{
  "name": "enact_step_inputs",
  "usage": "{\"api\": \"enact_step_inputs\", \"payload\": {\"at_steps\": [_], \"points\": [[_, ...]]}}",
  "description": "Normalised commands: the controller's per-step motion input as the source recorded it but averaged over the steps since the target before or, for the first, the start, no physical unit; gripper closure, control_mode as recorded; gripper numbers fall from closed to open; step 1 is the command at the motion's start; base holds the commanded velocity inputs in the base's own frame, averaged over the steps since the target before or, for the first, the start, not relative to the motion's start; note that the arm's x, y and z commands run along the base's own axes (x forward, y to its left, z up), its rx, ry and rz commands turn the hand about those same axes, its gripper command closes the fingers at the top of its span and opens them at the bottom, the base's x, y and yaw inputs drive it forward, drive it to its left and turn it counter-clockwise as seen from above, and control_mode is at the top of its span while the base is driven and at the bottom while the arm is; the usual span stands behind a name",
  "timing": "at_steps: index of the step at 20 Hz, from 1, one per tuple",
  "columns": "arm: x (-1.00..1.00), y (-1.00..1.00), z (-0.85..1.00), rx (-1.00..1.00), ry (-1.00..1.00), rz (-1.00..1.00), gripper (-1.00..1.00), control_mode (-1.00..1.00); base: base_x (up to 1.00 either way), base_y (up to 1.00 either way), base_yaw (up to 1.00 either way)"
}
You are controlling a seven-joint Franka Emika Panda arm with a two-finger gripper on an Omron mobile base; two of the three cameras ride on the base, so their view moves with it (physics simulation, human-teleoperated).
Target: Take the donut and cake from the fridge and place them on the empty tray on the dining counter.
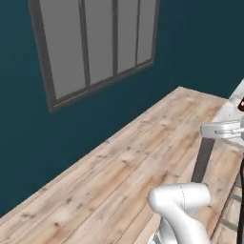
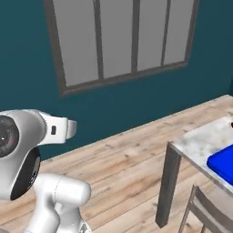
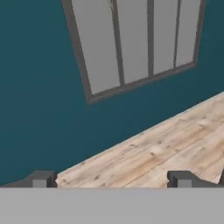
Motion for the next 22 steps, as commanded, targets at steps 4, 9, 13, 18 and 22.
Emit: {"api": "enact_step_inputs", "payload": {"at_steps": [4, 9, 13, 18, 22], "points": [[0.0, 0.0, 0.0, 0.0, 0.0, 0.0, -1.0, 1.0, 0.0, 0.0, 1.0], [0.0, 0.0, 0.0, 0.0, 0.0, 0.0, -1.0, 1.0, 0.0, 0.0, 1.0], [0.0, 0.0, 0.0, 0.0, 0.0, 0.0, -1.0, 1.0, 0.0, 0.0, 1.0], [0.0, 0.0, 0.0, 0.0, 0.0, 0.0, -1.0, 1.0, 0.0, 0.0, 1.0], [0.0, 0.0, 0.0, 0.0, 0.0, 0.0, -1.0, 1.0, 0.04, 0.13, 0.98]]}}
